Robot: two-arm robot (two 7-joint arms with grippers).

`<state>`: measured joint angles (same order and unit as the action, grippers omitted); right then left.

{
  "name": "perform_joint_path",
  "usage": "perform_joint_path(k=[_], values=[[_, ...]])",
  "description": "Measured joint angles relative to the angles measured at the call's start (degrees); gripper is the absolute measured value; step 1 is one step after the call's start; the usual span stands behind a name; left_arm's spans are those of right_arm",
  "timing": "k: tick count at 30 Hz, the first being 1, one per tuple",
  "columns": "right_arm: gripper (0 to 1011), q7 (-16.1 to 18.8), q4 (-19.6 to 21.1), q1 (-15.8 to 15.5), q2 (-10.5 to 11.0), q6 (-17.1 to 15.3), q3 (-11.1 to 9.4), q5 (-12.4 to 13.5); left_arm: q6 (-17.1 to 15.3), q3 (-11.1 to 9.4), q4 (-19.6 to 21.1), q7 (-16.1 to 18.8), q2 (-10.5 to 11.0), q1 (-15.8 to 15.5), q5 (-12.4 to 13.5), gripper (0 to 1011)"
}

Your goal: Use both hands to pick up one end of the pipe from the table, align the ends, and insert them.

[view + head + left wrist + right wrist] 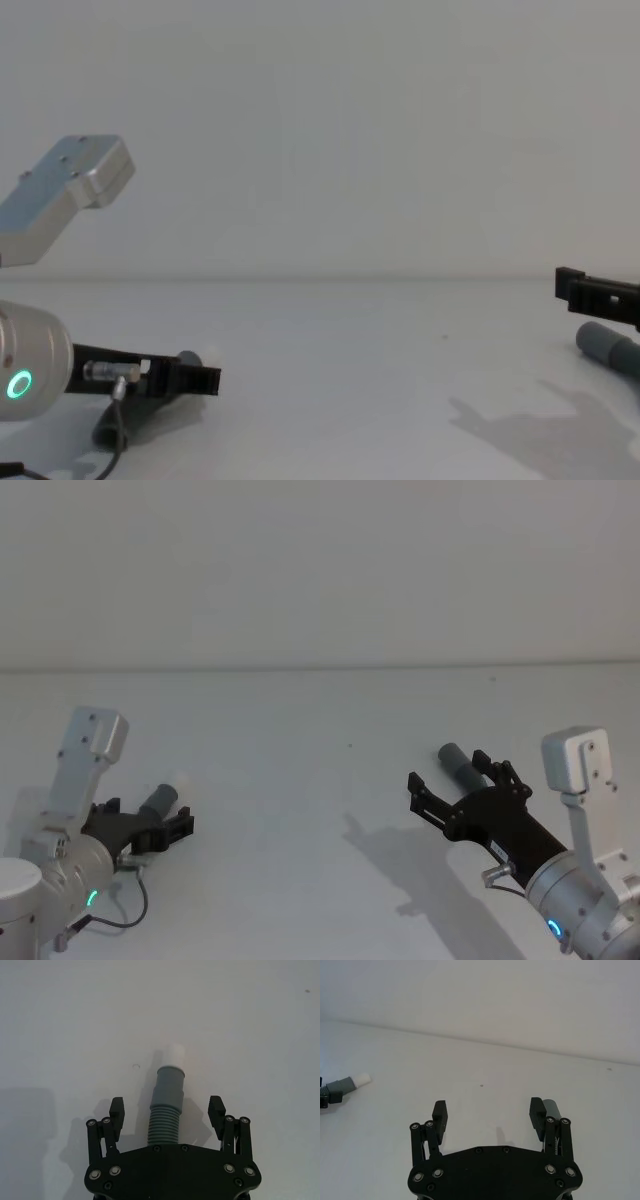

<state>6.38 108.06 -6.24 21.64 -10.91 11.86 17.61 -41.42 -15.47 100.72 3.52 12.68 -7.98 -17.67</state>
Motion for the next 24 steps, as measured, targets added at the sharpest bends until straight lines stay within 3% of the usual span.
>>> perform_joint_path(k=[24], values=[[1000,0.00,0.00,0.00,0.00,0.00,0.00,0.00,0.55,0.35,-1.08,-0.77,-0.60,-0.48,0.33,1001]])
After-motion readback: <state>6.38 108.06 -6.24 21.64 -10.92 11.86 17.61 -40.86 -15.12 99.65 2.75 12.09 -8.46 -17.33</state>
